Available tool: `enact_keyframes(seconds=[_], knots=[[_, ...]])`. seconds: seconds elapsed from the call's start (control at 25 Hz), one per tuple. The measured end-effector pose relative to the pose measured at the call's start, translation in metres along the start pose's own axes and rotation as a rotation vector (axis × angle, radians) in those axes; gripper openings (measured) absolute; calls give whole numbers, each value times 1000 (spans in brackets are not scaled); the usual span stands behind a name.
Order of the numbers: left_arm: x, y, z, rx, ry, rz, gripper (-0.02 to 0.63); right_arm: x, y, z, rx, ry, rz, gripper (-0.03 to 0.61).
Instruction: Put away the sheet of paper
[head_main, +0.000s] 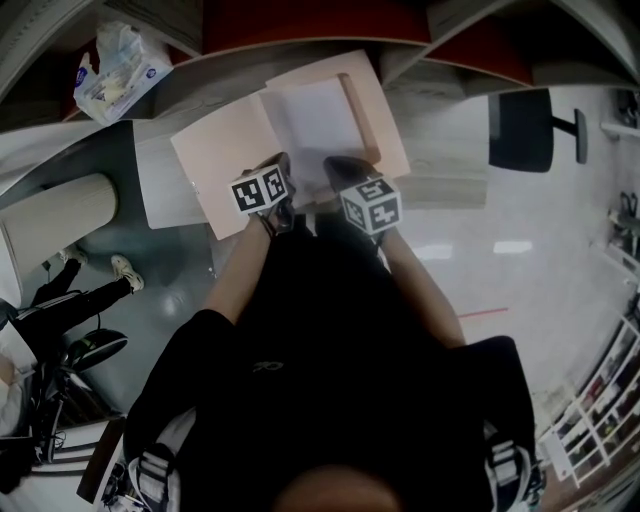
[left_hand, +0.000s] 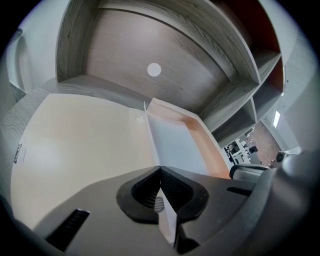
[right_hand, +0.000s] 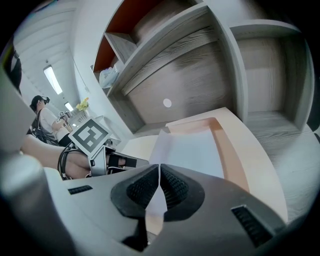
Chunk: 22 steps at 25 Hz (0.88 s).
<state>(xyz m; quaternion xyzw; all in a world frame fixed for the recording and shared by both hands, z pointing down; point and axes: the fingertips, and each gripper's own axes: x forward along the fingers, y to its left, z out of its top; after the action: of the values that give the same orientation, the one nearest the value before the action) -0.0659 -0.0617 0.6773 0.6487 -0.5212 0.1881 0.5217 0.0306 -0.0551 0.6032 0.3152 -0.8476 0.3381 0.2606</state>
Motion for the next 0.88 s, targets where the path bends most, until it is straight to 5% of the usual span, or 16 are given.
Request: enact_keyframes(seconds=[0.88], knots=[[13, -23, -3, 65, 41, -30, 44, -25, -10, -10, 51, -44, -65, 25]])
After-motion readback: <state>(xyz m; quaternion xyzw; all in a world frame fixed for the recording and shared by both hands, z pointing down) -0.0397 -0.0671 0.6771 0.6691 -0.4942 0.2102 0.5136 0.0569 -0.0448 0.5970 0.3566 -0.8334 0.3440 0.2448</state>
